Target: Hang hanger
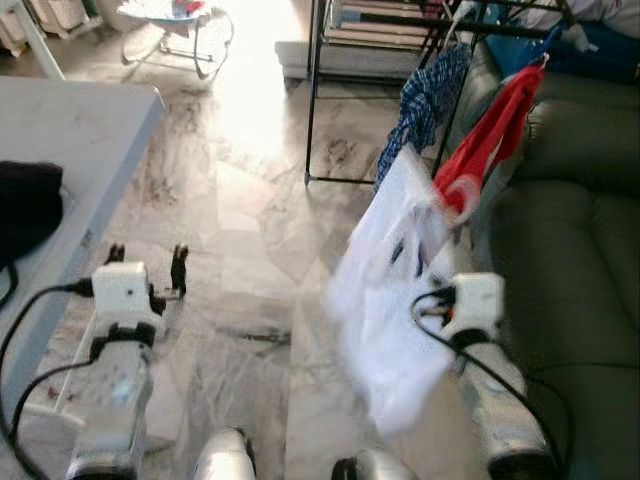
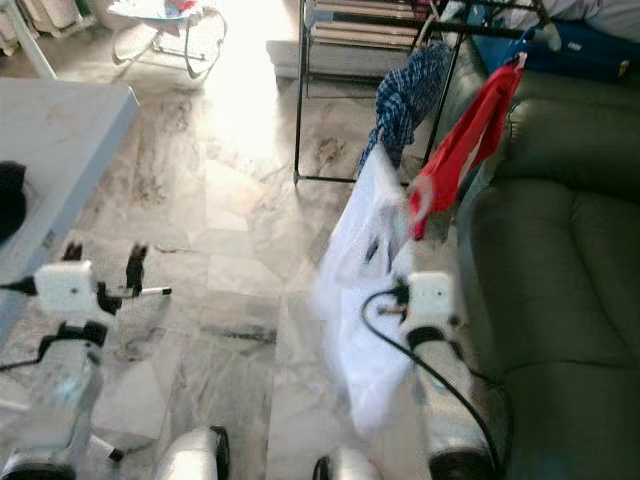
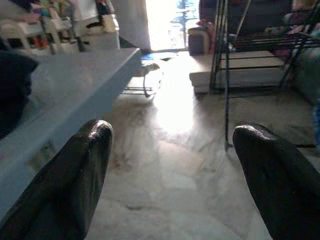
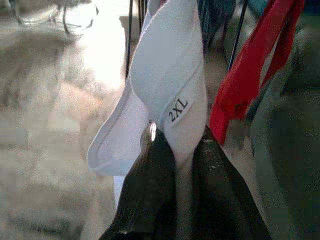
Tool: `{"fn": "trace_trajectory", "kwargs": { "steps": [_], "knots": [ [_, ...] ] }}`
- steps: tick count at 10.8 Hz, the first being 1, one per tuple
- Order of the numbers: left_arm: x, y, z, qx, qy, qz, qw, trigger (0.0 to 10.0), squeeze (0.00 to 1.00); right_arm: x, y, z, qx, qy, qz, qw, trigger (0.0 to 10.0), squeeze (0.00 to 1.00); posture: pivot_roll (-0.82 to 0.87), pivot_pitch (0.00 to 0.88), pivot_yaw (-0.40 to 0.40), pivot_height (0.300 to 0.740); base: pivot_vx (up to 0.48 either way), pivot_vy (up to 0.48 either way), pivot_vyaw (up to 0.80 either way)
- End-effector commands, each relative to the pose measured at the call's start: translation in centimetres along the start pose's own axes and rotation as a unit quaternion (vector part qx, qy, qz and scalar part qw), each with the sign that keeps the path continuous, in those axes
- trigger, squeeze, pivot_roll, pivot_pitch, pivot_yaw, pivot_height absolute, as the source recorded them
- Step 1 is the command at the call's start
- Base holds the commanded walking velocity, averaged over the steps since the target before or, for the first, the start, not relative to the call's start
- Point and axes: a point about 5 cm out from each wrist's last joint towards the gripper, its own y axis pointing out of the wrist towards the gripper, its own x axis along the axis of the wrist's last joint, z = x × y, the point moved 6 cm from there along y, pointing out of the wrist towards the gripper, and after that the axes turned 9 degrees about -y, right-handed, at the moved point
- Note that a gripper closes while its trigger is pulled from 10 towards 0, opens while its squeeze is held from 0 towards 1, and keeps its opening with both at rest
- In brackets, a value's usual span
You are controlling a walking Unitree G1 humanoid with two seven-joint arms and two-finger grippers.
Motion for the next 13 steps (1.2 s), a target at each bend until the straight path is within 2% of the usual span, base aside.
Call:
{"fn": "trace_trajectory", "kwargs": {
  "steps": [1,2,3,6,9,11,13],
  "knots": [
    [-0.9,-0.7,-0.3,-0.011,-0.003,0.024,1.000,10.0,0.00,1.9,-0.1,-1.0,-0.012,0.000,-0.033,0.999,10.0,0.00,0.02,0.120,-0.092,0.740,0.000,0.000,0.00],
    [-1.8,-1.8,-0.1,-0.017,-0.007,0.043,0.999,10.0,0.00,2.0,-0.9,-1.4,-0.014,-0.003,-0.035,0.999,10.0,0.00,0.01,0.135,-0.092,0.740,0.000,0.000,0.00],
    [-2.2,-2.1,0.3,-0.009,-0.014,0.053,0.998,10.0,0.00,1.2,-1.4,-1.7,-0.018,0.002,-0.018,1.000,10.0,0.00,0.01,0.139,-0.091,0.740,0.000,0.000,0.00],
    [-1.4,-1.0,-0.1,-0.023,-0.027,0.050,0.998,10.0,0.00,1.6,-0.9,0.9,0.031,0.014,-0.011,0.999,10.0,0.00,0.00,0.133,-0.095,0.740,0.427,0.000,0.00],
    [-1.4,-0.9,0.2,-0.020,-0.030,0.051,0.998,10.0,0.00,1.0,-1.0,3.5,0.102,0.034,0.009,0.994,10.0,0.00,0.00,0.134,-0.097,0.740,0.472,0.000,0.00],
    [-1.6,-0.8,-0.5,-0.027,-0.033,0.054,0.998,10.0,0.00,1.4,-0.1,3.0,0.091,0.024,0.003,0.996,10.0,0.00,0.00,0.131,-0.098,0.740,0.472,0.000,0.00],
    [-1.6,-0.6,-0.3,-0.024,-0.037,0.056,0.997,10.0,0.00,1.9,0.6,2.7,0.085,0.022,-0.003,0.996,10.0,0.00,0.00,0.137,-0.099,0.740,0.471,0.000,0.00]
  ]
}}
